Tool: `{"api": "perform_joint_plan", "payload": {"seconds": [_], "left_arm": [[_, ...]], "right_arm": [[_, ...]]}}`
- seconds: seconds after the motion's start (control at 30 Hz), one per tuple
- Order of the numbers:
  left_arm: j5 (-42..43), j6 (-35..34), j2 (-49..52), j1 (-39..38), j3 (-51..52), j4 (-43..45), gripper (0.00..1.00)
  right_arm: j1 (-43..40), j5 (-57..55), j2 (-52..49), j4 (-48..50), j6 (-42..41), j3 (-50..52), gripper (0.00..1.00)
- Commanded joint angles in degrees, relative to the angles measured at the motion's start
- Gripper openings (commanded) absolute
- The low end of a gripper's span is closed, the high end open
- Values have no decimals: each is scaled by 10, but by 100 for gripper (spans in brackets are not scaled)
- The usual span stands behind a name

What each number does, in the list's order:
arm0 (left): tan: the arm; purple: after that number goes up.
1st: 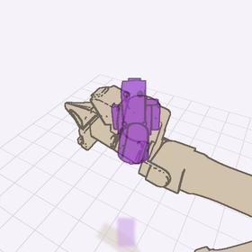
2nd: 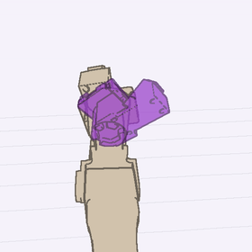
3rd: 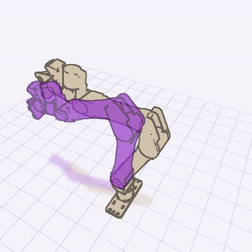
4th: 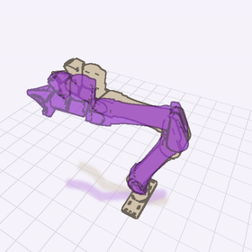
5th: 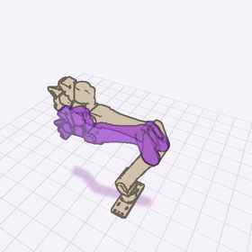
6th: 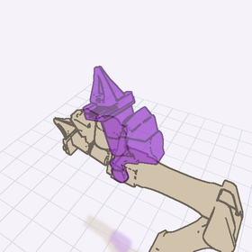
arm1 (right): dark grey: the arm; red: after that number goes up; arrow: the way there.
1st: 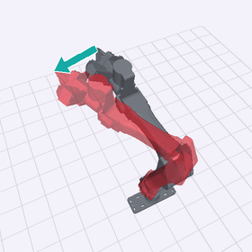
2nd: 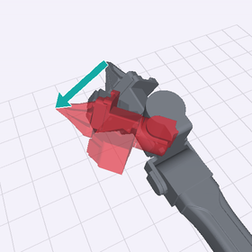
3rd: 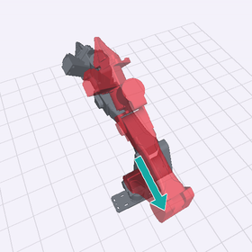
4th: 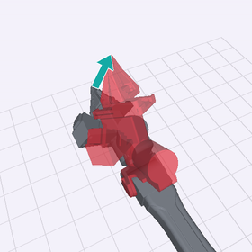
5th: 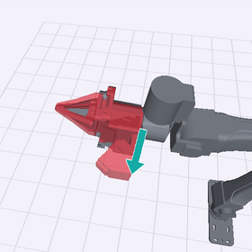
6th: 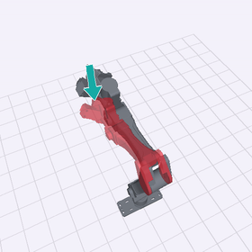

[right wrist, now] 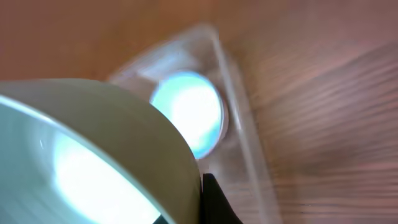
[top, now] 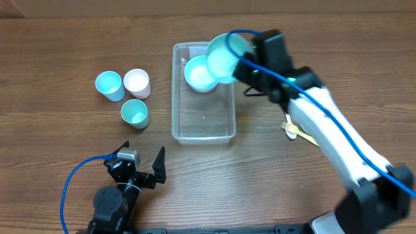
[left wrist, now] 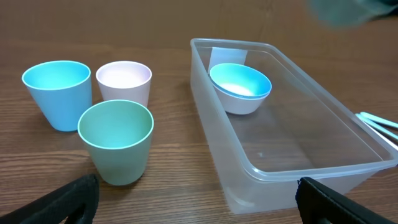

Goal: Pack container
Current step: 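Stack the mint bowl onto the bowls in the container, release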

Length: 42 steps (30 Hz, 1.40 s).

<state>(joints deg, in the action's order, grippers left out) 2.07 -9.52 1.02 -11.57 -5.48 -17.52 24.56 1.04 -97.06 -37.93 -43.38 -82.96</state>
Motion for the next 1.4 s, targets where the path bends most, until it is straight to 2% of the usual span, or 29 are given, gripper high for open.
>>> {"api": "perform_joint_plan", "payload": {"seconds": [0.0,0.1,0.37,0.6,1.27,1.3,1.33,1.37], "left_arm": [[-2,-8,-3,3,2,2,100],[-2,-8,-3,3,2,2,100],[-2,-8,-3,3,2,2,100],[-2,-8,-3,3,2,2,100],[-2,-8,-3,3,2,2,100],[-2,-8,-3,3,2,2,100],[-2,-8,-3,3,2,2,100],[-2,-8,-3,3,2,2,100]], "right_arm": [[18,26,-63,0,5,-40,4],[30,30,-130,-3,17,-103,4],[51,-21,-210,0,31,-180,4],[51,-95,-220,6,34,-180,4],[50,-89,-261,24,48,-179,4],[50,-89,-261,23,48,-179,8],[50,-89,-261,24,48,-179,29],[50,-89,-261,24,48,-179,56]]}}
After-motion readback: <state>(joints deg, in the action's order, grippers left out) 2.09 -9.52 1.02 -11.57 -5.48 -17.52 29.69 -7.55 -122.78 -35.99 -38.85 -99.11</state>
